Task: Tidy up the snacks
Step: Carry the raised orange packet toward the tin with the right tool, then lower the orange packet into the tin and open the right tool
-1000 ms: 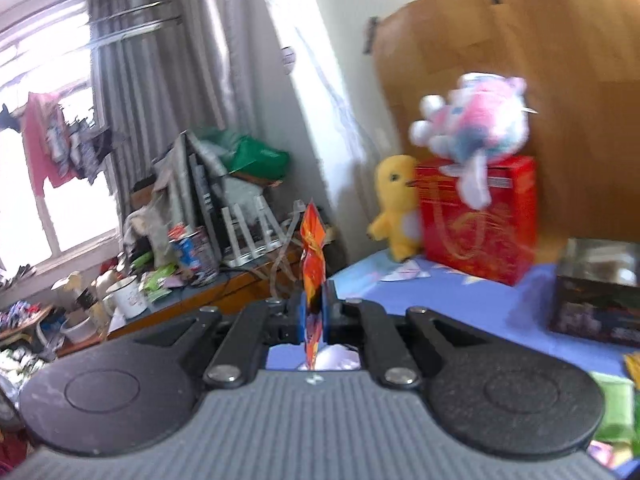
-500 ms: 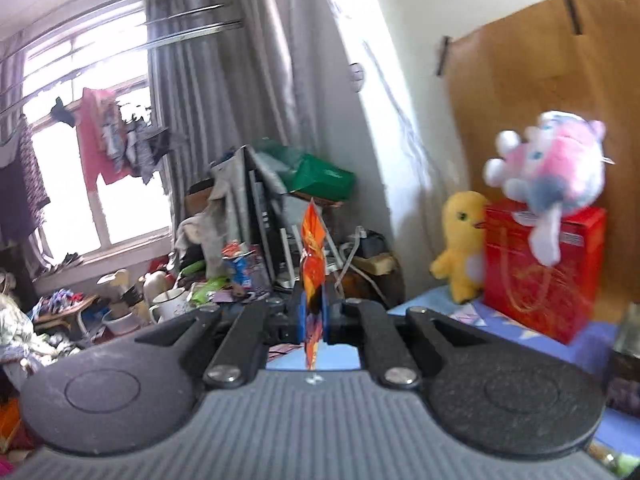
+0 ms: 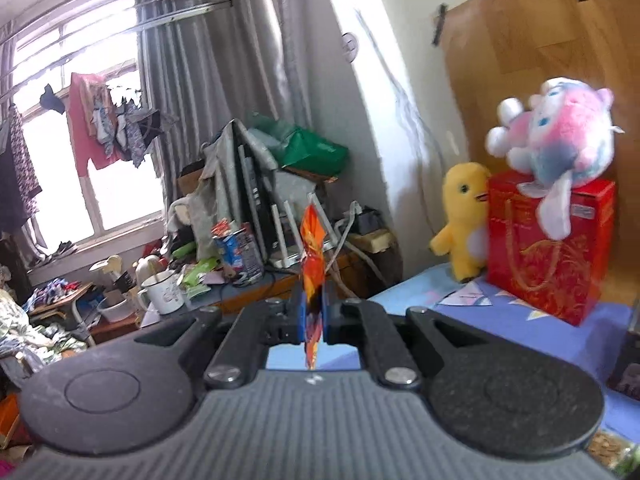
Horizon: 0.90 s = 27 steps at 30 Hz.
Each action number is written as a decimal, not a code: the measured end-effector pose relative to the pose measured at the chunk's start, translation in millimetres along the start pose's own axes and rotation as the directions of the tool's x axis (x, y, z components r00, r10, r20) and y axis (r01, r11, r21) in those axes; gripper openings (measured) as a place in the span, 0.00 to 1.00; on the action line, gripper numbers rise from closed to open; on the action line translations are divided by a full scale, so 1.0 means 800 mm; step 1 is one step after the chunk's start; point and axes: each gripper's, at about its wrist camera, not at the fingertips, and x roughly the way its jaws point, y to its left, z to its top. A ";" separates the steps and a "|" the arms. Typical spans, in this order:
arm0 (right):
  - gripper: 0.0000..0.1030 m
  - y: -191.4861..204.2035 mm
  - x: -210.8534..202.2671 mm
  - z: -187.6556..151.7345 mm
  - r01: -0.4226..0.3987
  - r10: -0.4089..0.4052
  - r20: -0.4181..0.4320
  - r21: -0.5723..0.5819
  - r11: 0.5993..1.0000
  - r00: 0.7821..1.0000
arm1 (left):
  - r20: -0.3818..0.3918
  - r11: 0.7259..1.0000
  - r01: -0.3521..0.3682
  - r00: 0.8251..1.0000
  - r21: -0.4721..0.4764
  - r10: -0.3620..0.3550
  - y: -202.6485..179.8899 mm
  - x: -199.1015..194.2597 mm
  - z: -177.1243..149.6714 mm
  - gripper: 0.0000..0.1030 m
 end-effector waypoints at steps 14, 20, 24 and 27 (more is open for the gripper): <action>0.10 -0.152 -0.175 -0.025 0.424 -0.447 0.102 0.189 0.886 0.889 | -0.028 0.978 0.132 0.991 0.161 -0.129 -0.088 0.143 0.120 0.27; 0.10 -0.240 -0.179 -0.031 0.509 -0.547 0.098 0.263 0.820 0.831 | -0.078 0.980 0.114 0.992 0.163 -0.102 -0.125 0.262 0.182 0.28; 0.10 -0.300 -0.158 -0.041 0.552 -0.593 0.051 0.309 0.774 0.803 | -0.131 0.983 0.075 0.990 0.166 -0.053 -0.131 0.332 0.197 0.28; 0.10 -0.337 -0.144 -0.049 0.568 -0.607 0.014 0.334 0.752 0.795 | -0.164 0.986 0.045 0.986 0.159 -0.018 -0.129 0.368 0.195 0.28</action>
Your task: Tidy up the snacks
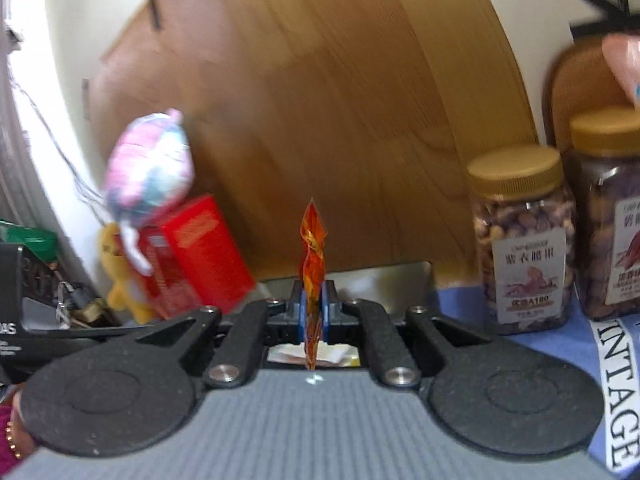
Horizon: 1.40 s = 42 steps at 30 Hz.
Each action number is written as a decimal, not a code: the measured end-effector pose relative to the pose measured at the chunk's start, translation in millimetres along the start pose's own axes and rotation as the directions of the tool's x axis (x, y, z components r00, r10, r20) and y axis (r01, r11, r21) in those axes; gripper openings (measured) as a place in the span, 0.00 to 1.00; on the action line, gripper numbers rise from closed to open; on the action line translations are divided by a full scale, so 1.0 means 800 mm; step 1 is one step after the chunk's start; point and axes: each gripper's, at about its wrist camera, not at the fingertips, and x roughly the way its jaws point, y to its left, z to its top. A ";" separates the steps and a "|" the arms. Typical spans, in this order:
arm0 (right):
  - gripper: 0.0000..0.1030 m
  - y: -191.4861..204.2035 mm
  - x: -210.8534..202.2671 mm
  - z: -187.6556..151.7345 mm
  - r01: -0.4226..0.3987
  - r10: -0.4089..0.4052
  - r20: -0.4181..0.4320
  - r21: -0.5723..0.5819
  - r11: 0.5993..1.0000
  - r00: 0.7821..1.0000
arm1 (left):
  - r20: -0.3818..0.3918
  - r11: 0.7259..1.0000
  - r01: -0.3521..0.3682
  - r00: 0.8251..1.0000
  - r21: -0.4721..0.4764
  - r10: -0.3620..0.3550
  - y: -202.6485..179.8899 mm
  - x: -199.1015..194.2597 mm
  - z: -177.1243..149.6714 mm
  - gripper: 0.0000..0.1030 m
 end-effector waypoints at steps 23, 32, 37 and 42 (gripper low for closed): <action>0.32 -0.114 -0.054 -0.078 0.078 -0.023 -0.194 0.283 0.956 0.981 | -0.295 0.996 0.004 0.955 0.091 0.023 -0.063 0.034 -0.071 0.28; 0.09 -0.107 -0.049 -0.097 0.030 0.041 -0.223 0.306 0.952 0.974 | -0.315 0.994 0.058 0.945 -0.092 -0.084 -0.042 0.048 -0.083 0.20; 0.08 -0.064 -0.085 -0.097 -0.015 0.054 -0.152 0.244 0.970 0.987 | -0.229 0.993 0.083 0.968 -0.083 -0.100 -0.046 -0.003 -0.080 0.20; 0.08 -0.022 -0.111 -0.069 -0.058 0.067 -0.047 0.181 0.982 0.997 | -0.105 0.989 0.124 0.986 -0.082 -0.133 -0.045 -0.052 -0.048 0.20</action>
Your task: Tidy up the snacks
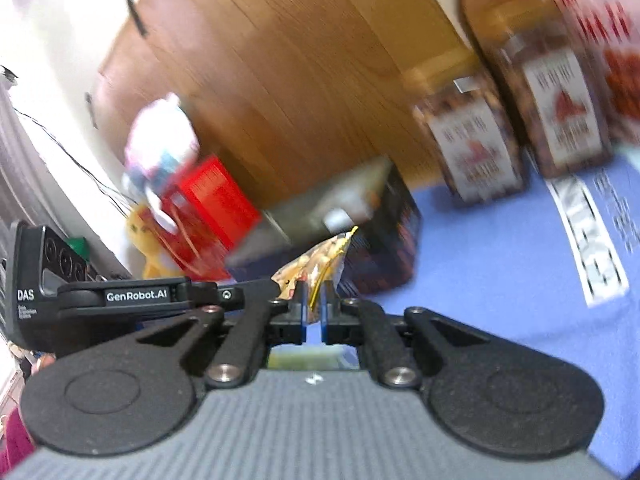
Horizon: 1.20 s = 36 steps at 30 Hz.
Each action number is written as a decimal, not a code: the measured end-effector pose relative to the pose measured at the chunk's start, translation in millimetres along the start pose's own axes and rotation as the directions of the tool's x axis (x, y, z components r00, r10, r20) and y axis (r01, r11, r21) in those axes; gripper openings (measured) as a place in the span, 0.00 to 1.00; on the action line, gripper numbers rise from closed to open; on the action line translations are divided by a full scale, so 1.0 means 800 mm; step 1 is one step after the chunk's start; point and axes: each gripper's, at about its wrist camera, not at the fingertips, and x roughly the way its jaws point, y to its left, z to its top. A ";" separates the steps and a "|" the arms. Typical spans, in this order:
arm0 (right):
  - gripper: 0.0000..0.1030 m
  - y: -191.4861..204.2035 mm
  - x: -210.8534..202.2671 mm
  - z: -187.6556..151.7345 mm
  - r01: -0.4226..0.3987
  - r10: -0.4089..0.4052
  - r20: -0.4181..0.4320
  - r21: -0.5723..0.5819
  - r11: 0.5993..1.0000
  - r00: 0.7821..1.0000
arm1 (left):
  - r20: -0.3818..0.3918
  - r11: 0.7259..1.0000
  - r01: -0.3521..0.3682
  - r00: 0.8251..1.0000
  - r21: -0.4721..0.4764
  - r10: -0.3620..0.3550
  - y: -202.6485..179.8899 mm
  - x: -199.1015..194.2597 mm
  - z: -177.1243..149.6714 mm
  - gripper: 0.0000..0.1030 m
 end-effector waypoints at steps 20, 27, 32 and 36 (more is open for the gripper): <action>0.17 0.042 0.138 0.042 0.051 -0.055 -0.016 -0.210 0.976 0.998 | 0.114 0.978 -0.199 0.972 -0.069 0.206 0.098 0.013 0.080 0.21; 0.32 0.034 0.073 -0.002 0.014 -0.030 -0.078 -0.203 0.979 0.996 | 0.095 0.992 -0.119 0.988 -0.045 0.123 0.078 -0.045 0.025 0.21; 0.48 0.040 0.048 -0.063 0.043 -0.089 -0.171 -0.256 0.966 0.981 | -0.014 0.999 -0.038 0.999 -0.037 0.038 0.056 -0.051 -0.046 0.21; 0.48 0.046 0.047 -0.106 0.096 -0.176 -0.204 -0.350 0.932 0.963 | -0.077 0.998 -0.030 0.997 -0.049 0.026 0.043 -0.041 -0.078 0.21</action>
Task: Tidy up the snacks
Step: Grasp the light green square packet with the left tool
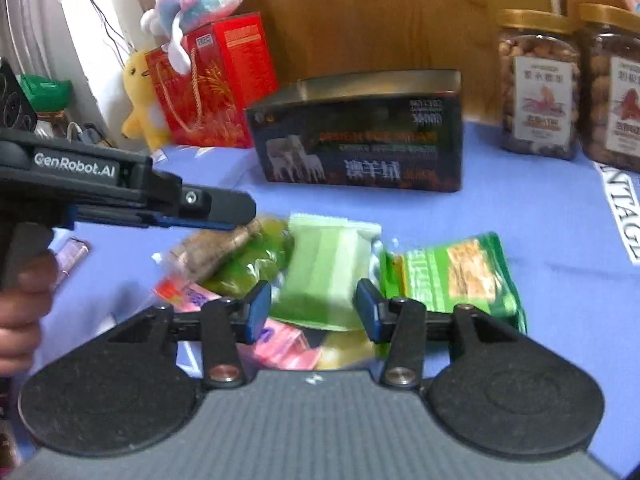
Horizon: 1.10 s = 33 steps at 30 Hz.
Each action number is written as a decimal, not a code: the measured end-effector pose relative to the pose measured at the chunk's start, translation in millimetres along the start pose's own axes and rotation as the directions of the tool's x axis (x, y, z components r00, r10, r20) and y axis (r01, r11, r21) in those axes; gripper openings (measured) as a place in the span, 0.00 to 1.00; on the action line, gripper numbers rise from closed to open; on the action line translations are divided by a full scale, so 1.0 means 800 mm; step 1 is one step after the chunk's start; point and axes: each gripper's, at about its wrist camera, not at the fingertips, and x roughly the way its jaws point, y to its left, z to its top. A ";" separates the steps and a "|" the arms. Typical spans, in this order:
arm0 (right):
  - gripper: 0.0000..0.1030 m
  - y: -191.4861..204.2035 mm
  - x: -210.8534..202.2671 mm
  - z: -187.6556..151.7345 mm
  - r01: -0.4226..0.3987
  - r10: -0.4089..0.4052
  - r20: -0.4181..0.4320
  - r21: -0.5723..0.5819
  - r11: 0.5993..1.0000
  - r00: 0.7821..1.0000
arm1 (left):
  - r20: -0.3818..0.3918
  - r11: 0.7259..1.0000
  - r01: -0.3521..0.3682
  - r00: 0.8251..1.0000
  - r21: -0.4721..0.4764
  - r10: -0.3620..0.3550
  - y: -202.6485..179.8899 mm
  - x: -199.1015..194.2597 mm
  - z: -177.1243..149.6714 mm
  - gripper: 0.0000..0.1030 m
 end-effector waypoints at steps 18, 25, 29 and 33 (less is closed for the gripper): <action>0.49 -0.014 -0.137 -0.083 0.084 -0.083 0.086 -0.018 0.996 0.993 | -0.085 0.992 0.033 0.996 0.123 -0.022 -0.070 0.012 -0.054 0.32; 0.53 0.005 -0.120 -0.095 0.062 -0.061 0.020 -0.047 0.997 0.998 | -0.119 0.991 0.001 0.993 0.131 0.015 -0.072 0.029 -0.067 0.41; 0.52 0.008 -0.108 -0.090 0.067 -0.066 0.022 -0.052 0.996 0.998 | -0.113 0.988 0.031 0.994 0.154 -0.014 -0.078 0.028 -0.080 0.41; 0.36 0.022 -0.104 -0.092 0.115 -0.111 0.037 -0.117 0.986 0.993 | -0.142 0.984 0.066 0.989 0.167 -0.043 -0.088 0.022 -0.089 0.39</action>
